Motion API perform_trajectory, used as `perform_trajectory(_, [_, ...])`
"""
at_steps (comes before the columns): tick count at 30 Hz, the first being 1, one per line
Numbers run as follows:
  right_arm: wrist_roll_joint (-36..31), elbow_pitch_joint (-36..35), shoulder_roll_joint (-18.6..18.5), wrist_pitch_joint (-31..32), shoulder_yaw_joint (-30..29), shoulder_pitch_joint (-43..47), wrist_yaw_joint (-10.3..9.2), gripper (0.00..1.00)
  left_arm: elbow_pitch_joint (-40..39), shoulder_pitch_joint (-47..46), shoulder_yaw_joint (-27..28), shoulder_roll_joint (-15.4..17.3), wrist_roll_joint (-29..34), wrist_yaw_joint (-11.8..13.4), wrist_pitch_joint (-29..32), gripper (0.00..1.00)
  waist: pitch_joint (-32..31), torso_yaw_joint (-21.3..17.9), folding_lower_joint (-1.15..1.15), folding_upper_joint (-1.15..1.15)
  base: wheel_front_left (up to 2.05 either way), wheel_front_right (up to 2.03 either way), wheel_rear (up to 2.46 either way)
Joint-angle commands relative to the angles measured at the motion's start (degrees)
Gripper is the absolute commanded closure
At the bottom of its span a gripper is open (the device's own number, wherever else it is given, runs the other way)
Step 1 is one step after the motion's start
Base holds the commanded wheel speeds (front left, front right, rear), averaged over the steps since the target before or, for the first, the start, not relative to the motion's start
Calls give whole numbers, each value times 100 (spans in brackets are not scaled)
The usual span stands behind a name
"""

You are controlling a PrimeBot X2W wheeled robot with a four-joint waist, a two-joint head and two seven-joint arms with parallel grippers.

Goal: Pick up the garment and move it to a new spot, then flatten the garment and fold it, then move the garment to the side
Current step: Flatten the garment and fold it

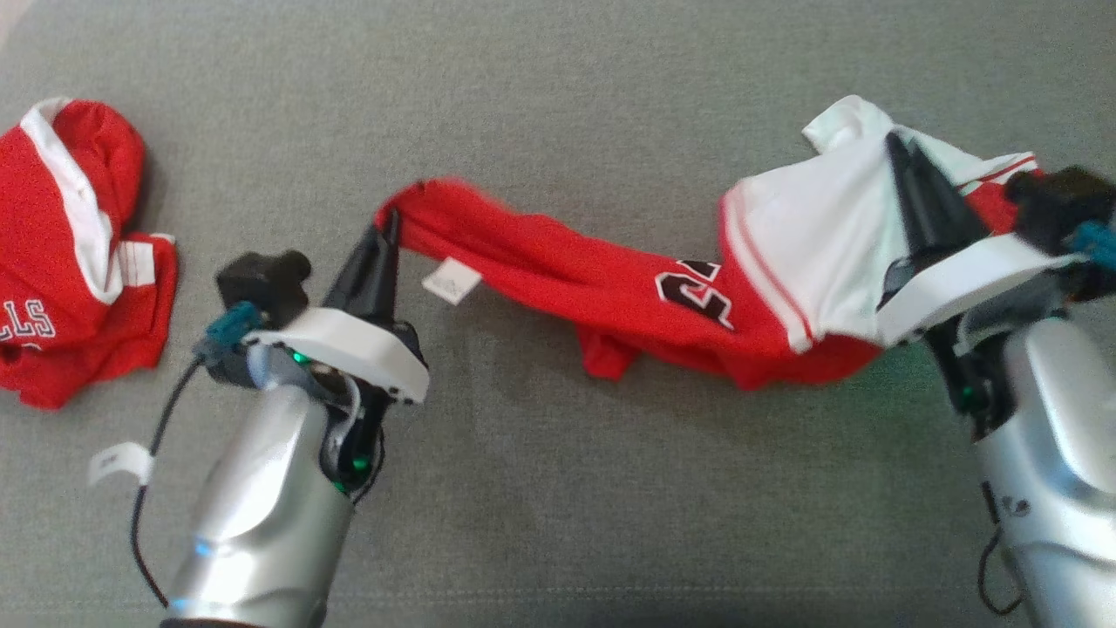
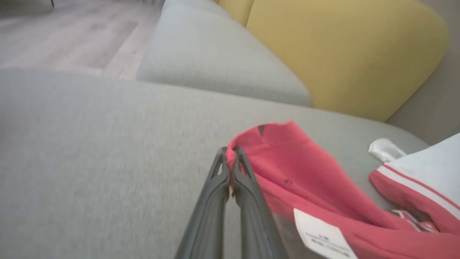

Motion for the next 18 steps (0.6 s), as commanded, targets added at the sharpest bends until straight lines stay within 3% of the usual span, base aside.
perform_trajectory(1, [4, -642, -130, -122, -95, 29, -5, 100, -746, -17, 369, 201, 198, 88, -69, 100, -155, -89, 0, 0, 0, 0, 0])
perform_trajectory(11, [-201, -2487, -270, 12, -794, 2, -5, 100, -2483, -73, 586, 414, 610, 328, -13, 100, -688, -168, 0, 0, 0, 0, 0])
perform_trajectory(18, [-387, -3721, -346, 497, -1268, -424, -5, 100, -3756, -552, 629, 573, 719, 482, 485, 100, -1009, -225, 0, 0, 0, 0, 0])
